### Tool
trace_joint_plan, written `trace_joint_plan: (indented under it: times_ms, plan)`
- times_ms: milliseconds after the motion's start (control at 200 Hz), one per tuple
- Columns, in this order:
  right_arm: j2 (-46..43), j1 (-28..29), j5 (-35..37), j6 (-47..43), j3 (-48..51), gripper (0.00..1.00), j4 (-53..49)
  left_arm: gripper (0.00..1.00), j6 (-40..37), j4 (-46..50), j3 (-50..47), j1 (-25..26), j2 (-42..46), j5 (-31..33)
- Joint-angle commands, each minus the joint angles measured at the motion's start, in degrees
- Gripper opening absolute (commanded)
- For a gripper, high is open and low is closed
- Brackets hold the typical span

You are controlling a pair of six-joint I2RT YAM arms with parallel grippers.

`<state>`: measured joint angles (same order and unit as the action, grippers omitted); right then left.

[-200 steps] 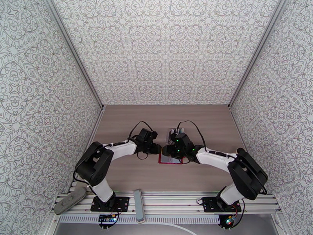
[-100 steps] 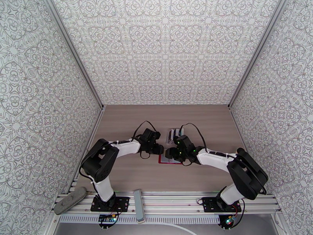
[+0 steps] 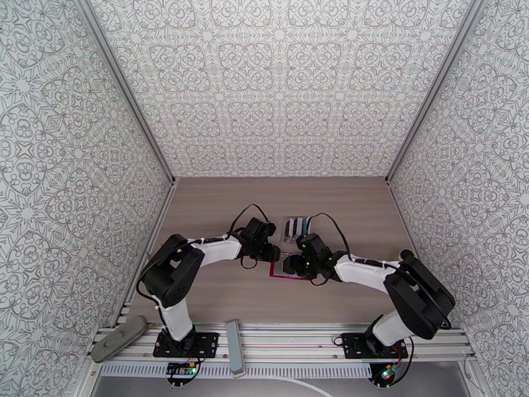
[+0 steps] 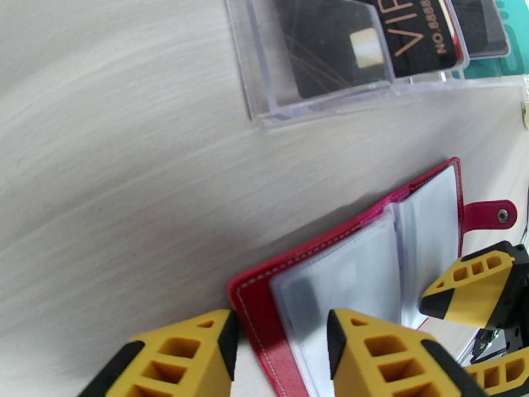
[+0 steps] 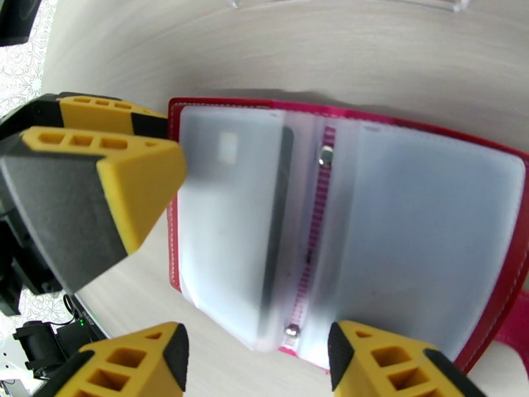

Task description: Put the credit cards into the card holder

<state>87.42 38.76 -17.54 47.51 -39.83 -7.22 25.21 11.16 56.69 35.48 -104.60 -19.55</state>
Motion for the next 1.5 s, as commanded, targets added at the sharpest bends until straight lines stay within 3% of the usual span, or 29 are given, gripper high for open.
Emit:
trace_joint_plan:
  times_ms: [0,250,660,900,1080,1245,1491]
  plan:
    - [-3.1,-0.4,2.4,-1.3,-0.8,0.60,-3.6,0.43,-0.4,2.6,0.2,1.1,-0.7,-0.4]
    - [-7.1,-0.4,4.4,-3.1,-5.2,0.61,-8.9,0.45,0.8,2.2,1.1,-1.1,2.6,0.4]
    - [-9.7,-1.9,13.8,-4.9,-13.1,0.62,-19.1,0.46,3.4,0.6,8.3,-3.4,0.9,-0.2]
    - [-10.2,-2.5,20.3,-6.9,-19.1,0.99,-25.9,0.46,4.4,-1.8,12.5,-5.0,-2.7,0.3]
    - [-8.5,-4.0,23.4,-7.0,-23.8,0.99,-31.1,0.46,4.2,-3.9,15.3,-5.3,-6.9,-1.3]
    - [-5.2,-4.4,32.4,-3.7,-31.0,0.99,-39.9,0.46,3.9,-4.8,16.5,-5.3,-9.3,-2.9]
    - [-2.2,-5.8,38.6,-6.1,-35.2,0.96,-42.3,0.46,4.2,-5.9,15.7,-5.5,-9.5,-5.6]
